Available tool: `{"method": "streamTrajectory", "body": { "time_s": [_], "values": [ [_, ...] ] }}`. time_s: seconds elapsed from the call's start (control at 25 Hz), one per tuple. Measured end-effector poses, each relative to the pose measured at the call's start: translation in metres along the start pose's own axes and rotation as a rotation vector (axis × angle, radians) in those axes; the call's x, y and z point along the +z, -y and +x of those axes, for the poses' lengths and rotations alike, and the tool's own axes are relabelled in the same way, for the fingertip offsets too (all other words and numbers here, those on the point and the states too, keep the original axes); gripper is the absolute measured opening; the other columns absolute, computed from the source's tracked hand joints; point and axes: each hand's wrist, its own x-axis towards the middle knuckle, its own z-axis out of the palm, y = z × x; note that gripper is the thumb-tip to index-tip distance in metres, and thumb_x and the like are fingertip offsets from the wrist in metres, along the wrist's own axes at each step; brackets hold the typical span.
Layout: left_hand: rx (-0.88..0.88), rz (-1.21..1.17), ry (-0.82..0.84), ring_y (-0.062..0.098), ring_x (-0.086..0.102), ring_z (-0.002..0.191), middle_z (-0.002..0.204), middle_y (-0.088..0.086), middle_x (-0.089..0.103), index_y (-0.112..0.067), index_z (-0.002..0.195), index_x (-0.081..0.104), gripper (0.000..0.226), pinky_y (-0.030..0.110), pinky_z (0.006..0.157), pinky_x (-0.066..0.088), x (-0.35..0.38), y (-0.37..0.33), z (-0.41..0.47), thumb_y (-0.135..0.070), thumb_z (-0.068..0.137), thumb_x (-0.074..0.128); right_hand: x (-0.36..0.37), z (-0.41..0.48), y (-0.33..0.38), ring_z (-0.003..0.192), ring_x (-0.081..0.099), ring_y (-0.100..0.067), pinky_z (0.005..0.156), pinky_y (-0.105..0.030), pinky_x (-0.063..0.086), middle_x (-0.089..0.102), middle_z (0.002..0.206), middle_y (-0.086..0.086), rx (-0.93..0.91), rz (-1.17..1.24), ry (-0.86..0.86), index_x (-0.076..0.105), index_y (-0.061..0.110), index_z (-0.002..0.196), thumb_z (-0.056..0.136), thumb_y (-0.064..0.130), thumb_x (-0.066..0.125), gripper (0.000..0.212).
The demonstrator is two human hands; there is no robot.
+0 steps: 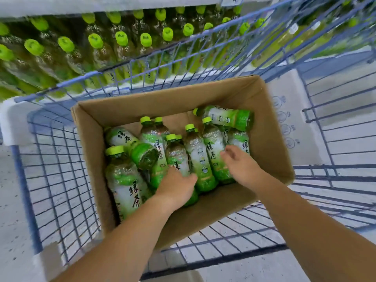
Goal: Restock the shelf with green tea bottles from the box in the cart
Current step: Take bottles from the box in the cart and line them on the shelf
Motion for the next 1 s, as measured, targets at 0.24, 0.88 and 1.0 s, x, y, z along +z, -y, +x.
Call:
{"method": "streamTrajectory", "body": {
  "time_s": [0.24, 0.88, 1.0],
  "values": [
    [-0.018, 0.372, -0.096, 0.026, 0.063, 0.077, 0.092, 0.010, 0.064, -0.002, 0.113, 0.052, 0.035, 0.027, 0.047, 0.036, 0.018, -0.002, 0.011, -0.032, 0.094, 0.056, 0.006, 0.051, -0.009, 0.063, 0.054, -0.014, 0.054, -0.026, 0.039, 0.062, 0.098, -0.006, 0.048, -0.149, 0.019, 0.048, 0.018, 0.133, 0.098, 0.046, 0.051, 0.044],
    [-0.202, -0.463, -0.364, 0.019, 0.053, 0.101, 0.130, 0.004, 0.054, -0.012, 0.139, 0.041, 0.064, 0.027, 0.089, 0.040, 0.075, 0.023, 0.024, -0.028, 0.087, 0.075, -0.011, 0.073, -0.050, 0.116, 0.054, -0.028, 0.094, -0.040, 0.047, 0.052, 0.139, -0.007, 0.163, -0.069, 0.120, 0.041, 0.013, 0.143, 0.072, 0.038, 0.087, 0.088],
    [-0.410, -0.813, -0.275, 0.026, 0.056, 0.105, 0.128, 0.004, 0.058, -0.018, 0.136, 0.052, 0.059, 0.033, 0.089, 0.045, 0.070, 0.004, 0.039, -0.038, 0.085, 0.076, -0.018, 0.073, -0.053, 0.120, 0.054, -0.027, 0.100, -0.041, 0.046, 0.052, 0.141, -0.004, 0.154, -0.002, 0.148, 0.041, 0.016, 0.146, 0.072, 0.036, 0.087, 0.089]
  ]
}}
